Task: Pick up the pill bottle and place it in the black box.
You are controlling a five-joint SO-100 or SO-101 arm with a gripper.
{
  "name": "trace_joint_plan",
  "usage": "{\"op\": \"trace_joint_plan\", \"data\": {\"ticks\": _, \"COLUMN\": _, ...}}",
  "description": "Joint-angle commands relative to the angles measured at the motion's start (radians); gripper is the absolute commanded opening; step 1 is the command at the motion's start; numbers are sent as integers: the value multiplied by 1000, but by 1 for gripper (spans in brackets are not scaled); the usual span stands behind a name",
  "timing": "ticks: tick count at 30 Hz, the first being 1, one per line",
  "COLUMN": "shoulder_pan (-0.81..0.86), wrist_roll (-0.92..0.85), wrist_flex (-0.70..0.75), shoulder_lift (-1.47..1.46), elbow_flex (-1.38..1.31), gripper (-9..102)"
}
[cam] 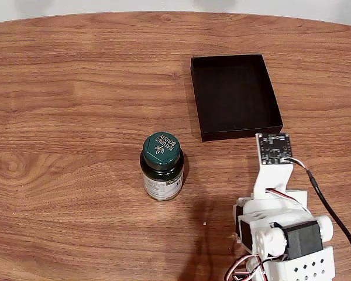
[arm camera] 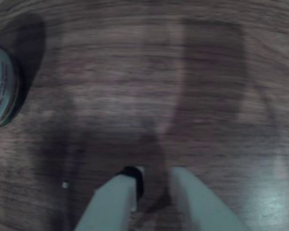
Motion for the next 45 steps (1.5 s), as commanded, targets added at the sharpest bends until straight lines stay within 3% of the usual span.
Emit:
{"op": "trace_joint_plan", "data": {"ticks": 1, "shoulder_pan": -3, "wrist_roll": -21, "wrist_flex": 170, "shoulder_lift": 0, "elbow_flex": -14, "gripper": 9}}
{"op": "trace_joint_plan", "data": {"ticks": 16, "shoulder_pan": 58, "wrist_roll": 186, "wrist_flex": 170, "shoulder_lift": 0, "elbow_flex": -14, "gripper": 20}}
{"op": "trace_joint_plan", "data": {"ticks": 28, "shoulder_pan": 35, "wrist_roll": 166, "wrist_flex": 175, "shoulder_lift": 0, "elbow_flex": -15, "gripper": 20}}
{"op": "trace_joint_plan", "data": {"ticks": 45, "shoulder_pan": -354, "wrist_roll": 21, "wrist_flex": 152, "shoulder_lift": -5, "elbow_flex": -55, "gripper": 20}}
